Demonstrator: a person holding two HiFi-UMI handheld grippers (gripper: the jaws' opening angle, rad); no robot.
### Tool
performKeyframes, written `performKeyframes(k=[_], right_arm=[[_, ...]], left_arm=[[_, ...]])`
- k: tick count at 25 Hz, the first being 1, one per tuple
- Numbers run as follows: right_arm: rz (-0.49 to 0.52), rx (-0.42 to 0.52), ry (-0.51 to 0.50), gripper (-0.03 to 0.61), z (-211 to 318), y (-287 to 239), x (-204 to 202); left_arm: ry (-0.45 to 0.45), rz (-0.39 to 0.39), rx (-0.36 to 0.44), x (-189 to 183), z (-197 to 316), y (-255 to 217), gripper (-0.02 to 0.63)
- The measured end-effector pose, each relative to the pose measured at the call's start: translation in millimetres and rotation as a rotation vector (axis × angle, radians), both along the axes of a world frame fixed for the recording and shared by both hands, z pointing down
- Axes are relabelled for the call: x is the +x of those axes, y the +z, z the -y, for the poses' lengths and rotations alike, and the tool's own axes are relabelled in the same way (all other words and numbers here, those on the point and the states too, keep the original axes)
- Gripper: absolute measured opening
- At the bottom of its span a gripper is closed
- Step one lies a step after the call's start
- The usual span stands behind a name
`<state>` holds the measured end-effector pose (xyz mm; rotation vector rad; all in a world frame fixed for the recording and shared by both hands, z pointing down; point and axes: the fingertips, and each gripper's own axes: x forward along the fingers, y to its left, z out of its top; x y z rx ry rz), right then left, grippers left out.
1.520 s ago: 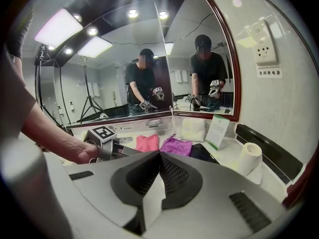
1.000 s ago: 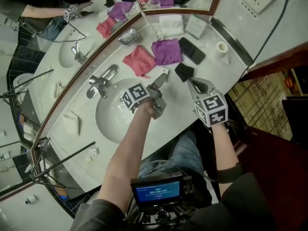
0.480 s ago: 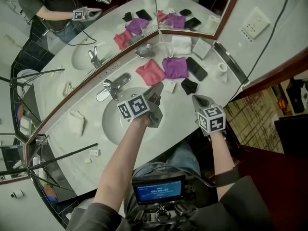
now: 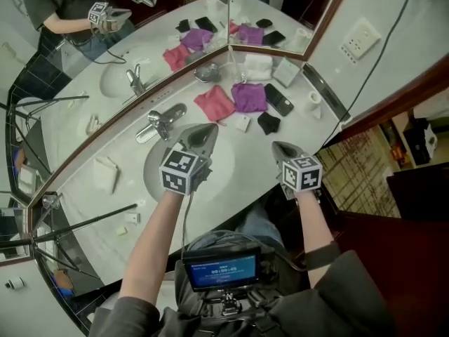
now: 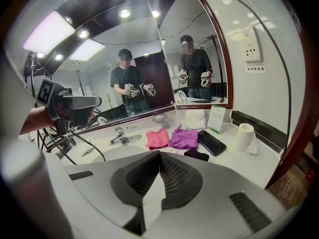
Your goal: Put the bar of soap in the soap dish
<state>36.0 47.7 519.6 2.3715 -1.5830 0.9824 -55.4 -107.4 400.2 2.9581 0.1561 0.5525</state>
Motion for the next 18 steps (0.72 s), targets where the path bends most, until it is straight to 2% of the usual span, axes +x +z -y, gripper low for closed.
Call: performKeyframes(k=[3, 6, 13, 18], right_arm=[[0.0, 0.008, -0.002, 0.017, 0.9, -1.6, -10.2], [0.001, 0.014, 0.002, 0.017, -1.2, -2.8, -18.3], [-0.003, 0.007, 0.009, 0.017, -8.8, 2.9, -31.0], [0.004, -0.016, 0.015, 0.017, -12.4, 10.8, -38.3]], left_arm=[[0.028, -0.004, 0.141, -12.2, -4.2, -8.5, 0.003], [0.04, 0.006, 0.213, -22.4, -7.7, -10.1, 0.003], [-0.022, -0.001, 0.172, -38.5, -3.6, -5.6, 0.003], [-0.031, 0.0, 0.188, -43.2, -5.1, -4.4, 0.003]])
